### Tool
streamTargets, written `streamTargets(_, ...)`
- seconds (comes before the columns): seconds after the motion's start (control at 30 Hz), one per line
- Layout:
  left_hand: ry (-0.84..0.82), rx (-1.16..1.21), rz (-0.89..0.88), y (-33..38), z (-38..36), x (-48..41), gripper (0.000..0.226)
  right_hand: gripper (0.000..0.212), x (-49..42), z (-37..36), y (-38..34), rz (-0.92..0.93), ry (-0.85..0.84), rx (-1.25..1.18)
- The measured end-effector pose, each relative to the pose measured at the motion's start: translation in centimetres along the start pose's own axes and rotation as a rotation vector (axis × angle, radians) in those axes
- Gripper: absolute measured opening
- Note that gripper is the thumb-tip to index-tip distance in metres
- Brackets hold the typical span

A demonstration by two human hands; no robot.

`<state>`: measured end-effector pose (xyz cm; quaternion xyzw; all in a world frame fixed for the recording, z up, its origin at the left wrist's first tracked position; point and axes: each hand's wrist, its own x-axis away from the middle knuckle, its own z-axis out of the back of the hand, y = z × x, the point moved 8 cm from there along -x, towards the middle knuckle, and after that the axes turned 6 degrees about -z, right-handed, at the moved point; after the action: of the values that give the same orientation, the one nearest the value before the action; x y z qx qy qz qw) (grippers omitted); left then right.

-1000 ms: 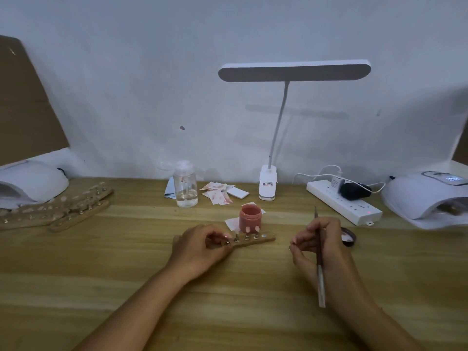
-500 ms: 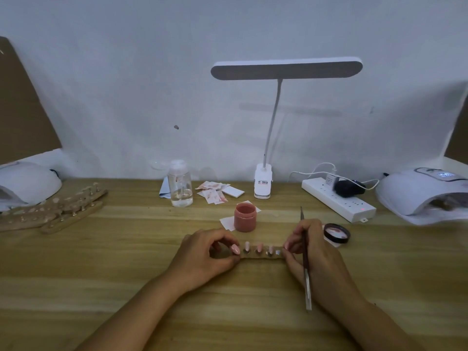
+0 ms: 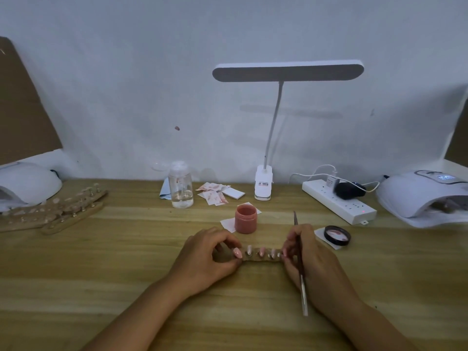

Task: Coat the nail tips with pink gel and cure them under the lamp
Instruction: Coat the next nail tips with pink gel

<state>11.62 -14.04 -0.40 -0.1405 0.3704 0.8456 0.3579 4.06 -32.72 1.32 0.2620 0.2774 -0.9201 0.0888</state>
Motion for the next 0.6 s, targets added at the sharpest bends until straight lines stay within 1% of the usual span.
streamTargets(0.1, 0.006, -0.052, -0.028, 0.5, 0.2, 0.0, 0.028, 0.037, 0.1, 0.0, 0.0, -0.01, -0.025, -0.008)
streamTargets(0.17, 0.004, -0.094, -0.047, 0.8, 0.2, 0.1, 0.03, 0.04, 0.3, 0.0, 0.0, -0.017, -0.056, -0.008)
streamTargets(0.27, 0.009, -0.14, -0.067, 1.0, 0.2, 0.1, 0.026, 0.043, 0.7, 0.2, -0.2, -0.029, -0.088, 0.029)
streamTargets(0.37, 0.007, -0.16, -0.072, 1.0, 0.1, 0.1, 0.021, 0.044, 0.7, 0.6, -0.6, -0.048, -0.082, 0.025)
streamTargets(0.43, 0.005, -0.17, -0.073, 1.0, 0.0, 0.1, 0.019, 0.041, 0.5, 1.3, -1.0, -0.04, -0.002, 0.036)
streamTargets(0.47, 0.003, -0.179, -0.072, 1.0, 0.0, 0.1, 0.019, 0.035, 0.5, 1.9, -1.2, -0.045, 0.053, 0.022)
streamTargets(0.53, -0.003, -0.194, -0.067, 0.9, -0.1, 0.1, 0.022, 0.015, 0.5, 2.9, -1.4, -0.081, 0.158, -0.062)
streamTargets(0.57, -0.008, -0.199, -0.065, 0.9, -0.1, 0.1, 0.025, 0.014, 0.5, 3.4, -1.5, -0.094, 0.218, -0.115)
streamTargets(0.6, -0.012, -0.205, -0.068, 0.9, -0.1, 0.1, 0.029, 0.021, 0.6, 3.8, -1.6, -0.105, 0.272, -0.165)
